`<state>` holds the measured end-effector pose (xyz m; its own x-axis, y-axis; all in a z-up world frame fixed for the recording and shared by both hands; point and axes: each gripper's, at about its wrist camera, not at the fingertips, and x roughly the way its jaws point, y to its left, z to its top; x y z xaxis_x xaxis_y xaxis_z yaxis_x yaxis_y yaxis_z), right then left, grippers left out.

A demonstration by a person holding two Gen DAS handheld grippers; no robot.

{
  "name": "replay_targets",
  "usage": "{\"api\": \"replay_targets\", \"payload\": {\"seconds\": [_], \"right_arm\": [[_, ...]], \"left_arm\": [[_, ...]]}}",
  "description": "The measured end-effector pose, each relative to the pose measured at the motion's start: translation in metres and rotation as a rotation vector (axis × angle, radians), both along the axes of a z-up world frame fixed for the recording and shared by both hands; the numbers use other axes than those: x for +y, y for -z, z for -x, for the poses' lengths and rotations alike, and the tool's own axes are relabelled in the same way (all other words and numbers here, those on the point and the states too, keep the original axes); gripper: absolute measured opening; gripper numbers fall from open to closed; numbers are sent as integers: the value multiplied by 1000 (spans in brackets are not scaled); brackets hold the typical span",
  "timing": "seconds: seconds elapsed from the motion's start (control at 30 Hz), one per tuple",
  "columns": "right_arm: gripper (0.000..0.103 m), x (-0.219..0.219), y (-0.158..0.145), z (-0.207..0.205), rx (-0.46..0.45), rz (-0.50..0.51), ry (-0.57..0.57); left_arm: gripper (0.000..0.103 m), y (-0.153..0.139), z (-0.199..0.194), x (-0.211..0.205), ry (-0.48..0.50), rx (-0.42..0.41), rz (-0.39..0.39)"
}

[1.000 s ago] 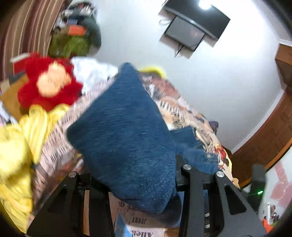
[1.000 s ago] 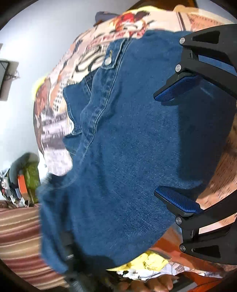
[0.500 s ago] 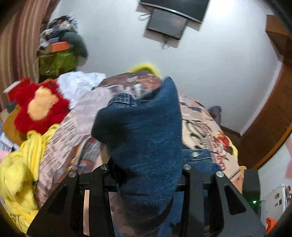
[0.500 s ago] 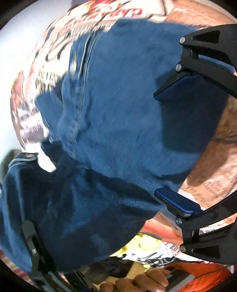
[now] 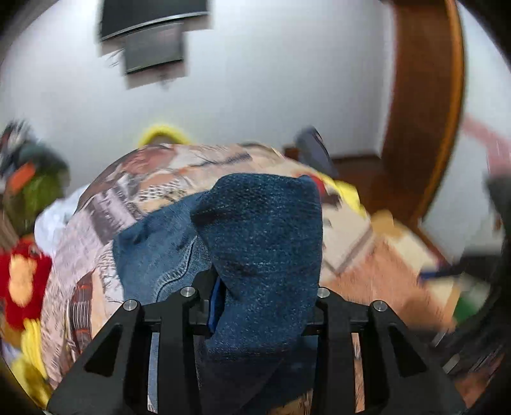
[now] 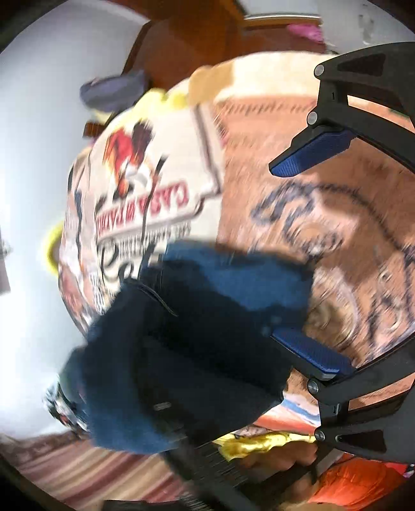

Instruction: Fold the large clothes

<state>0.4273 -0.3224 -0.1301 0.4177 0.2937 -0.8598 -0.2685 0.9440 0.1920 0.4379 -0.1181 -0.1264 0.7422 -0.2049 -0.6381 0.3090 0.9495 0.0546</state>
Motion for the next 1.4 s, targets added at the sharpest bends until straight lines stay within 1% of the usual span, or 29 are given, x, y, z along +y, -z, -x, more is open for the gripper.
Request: {"api": "replay_targets", "payload": {"seconds": [0.1, 0.17, 0.27, 0.33, 0.4, 0.47, 0.5, 0.53, 0.63, 0.7, 0.8, 0.9, 0.97, 1.07, 1.13, 1.17, 1.2, 1.23, 1.27, 1.3, 1.33, 1.37, 1.4], "right_arm": [[95, -19, 2, 11, 9, -6, 41], [95, -30, 5, 19, 20, -16, 62], [95, -36, 6, 27, 29, -34, 78], [95, -36, 6, 29, 34, -47, 78], [95, -31, 4, 31, 35, -63, 69], [95, -25, 0, 33, 29, -71, 54], [95, -23, 0, 31, 24, -73, 47], [95, -19, -3, 32, 15, -75, 38], [95, -8, -13, 32, -11, -87, 17], [95, 0, -17, 30, -16, -110, 3], [95, 13, -18, 22, -7, -153, -14], [95, 30, -14, 10, 6, -178, -32], [95, 43, -9, 1, 20, -195, -49], [94, 62, 3, -14, 65, -229, -67], [88, 72, 14, -24, 98, -250, -62], [79, 76, 20, -30, 114, -254, -53], [72, 80, 26, -34, 130, -252, -42], [61, 83, 31, -39, 147, -246, -36], [52, 86, 38, -42, 163, -230, -28], [39, 86, 42, -44, 161, -214, -16], [32, 87, 44, -45, 149, -194, -8], [29, 87, 44, -45, 132, -171, -9], [25, 85, 42, -44, 122, -184, -22]], "left_arm": [[34, 25, 17, -19, 90, 55, -74], [34, 40, 27, -28, 144, 97, -104], [35, 59, 43, -32, 187, 124, -161], [38, 65, 52, -34, 194, 125, -180], [50, 65, 55, -31, 203, 136, -171], [79, 58, 62, -30, 245, 186, -104], [84, 53, 66, -28, 267, 210, -63], [86, 48, 70, -24, 273, 216, -38], [86, 37, 80, -12, 240, 205, -35], [86, 28, 81, 6, 198, 193, -22], [86, 15, 77, 38, 122, 168, -3], [90, 8, 68, 72, 31, 145, 4], [93, 10, 59, 92, -25, 151, 6], [93, 26, 41, 118, -102, 215, 29], [93, 44, 31, 131, -138, 280, 56], [94, 51, 28, 136, -146, 306, 65], [95, 58, 27, 140, -144, 326, 87], [99, 65, 26, 145, -150, 333, 126], [103, 69, 26, 147, -160, 332, 143], [103, 73, 26, 148, -168, 335, 160], [103, 78, 25, 151, -168, 351, 181], [103, 81, 25, 152, -167, 360, 196], [103, 83, 25, 154, -165, 369, 214]]}}
